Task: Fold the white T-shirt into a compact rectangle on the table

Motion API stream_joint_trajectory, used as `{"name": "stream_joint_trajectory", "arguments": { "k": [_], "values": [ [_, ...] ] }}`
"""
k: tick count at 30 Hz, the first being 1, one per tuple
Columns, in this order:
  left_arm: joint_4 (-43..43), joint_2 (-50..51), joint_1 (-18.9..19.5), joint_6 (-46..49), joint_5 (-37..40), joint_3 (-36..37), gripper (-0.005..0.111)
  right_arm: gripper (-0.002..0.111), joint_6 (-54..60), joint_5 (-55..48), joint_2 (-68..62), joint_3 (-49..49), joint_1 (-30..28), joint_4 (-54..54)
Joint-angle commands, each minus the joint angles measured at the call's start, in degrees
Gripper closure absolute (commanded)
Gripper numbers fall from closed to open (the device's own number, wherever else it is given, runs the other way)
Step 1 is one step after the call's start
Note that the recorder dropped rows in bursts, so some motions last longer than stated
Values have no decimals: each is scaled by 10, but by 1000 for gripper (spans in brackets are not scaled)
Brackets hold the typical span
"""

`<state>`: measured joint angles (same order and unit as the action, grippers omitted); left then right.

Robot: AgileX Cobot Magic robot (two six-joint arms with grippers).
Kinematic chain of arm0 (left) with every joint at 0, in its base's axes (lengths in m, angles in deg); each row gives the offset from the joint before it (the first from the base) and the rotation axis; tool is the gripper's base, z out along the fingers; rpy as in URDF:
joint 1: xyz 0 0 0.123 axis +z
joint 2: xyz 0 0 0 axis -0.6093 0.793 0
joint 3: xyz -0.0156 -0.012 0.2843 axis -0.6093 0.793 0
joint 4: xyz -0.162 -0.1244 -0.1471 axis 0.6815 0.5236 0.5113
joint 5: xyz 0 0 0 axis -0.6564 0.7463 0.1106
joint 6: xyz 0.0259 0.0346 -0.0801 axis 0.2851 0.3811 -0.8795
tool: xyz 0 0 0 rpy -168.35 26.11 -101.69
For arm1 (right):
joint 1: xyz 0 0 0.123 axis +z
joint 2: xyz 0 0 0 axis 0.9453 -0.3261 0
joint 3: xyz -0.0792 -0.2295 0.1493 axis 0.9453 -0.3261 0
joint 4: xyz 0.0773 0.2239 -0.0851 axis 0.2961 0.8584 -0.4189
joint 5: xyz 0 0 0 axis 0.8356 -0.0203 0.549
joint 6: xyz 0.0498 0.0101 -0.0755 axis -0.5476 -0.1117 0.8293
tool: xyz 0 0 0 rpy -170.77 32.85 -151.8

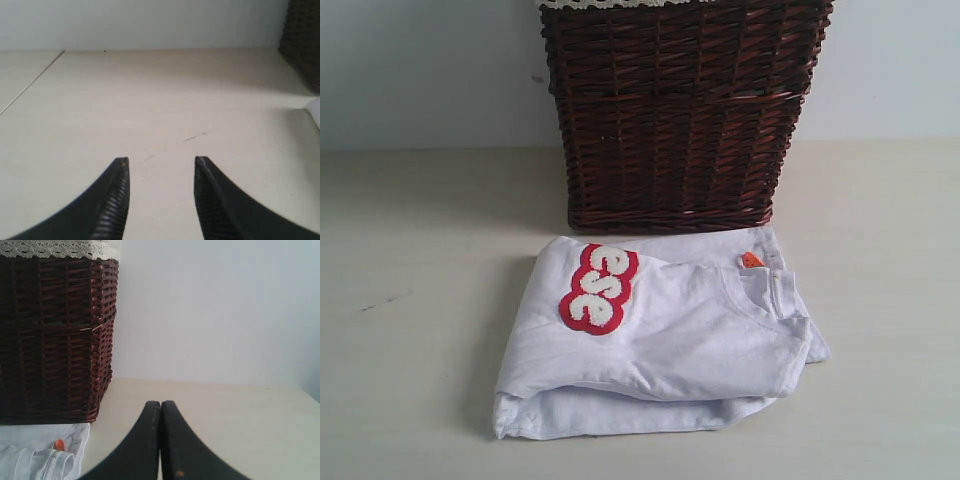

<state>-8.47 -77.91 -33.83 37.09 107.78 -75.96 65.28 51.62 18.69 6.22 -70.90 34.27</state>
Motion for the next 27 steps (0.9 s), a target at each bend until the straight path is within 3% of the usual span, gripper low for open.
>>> {"name": "stream_joint_trajectory", "arguments": {
  "k": [1, 3, 27],
  "values": [
    [3, -3, 1, 0, -5, 0, 65, 108, 0, -64, 3, -3, -4, 1],
    [3, -3, 1, 0, -5, 0, 65, 108, 0, -141, 3, -3, -4, 1],
    [3, -3, 1, 0, -4, 0, 65, 108, 16, -146, 3, -3, -4, -4]
  ]
}}
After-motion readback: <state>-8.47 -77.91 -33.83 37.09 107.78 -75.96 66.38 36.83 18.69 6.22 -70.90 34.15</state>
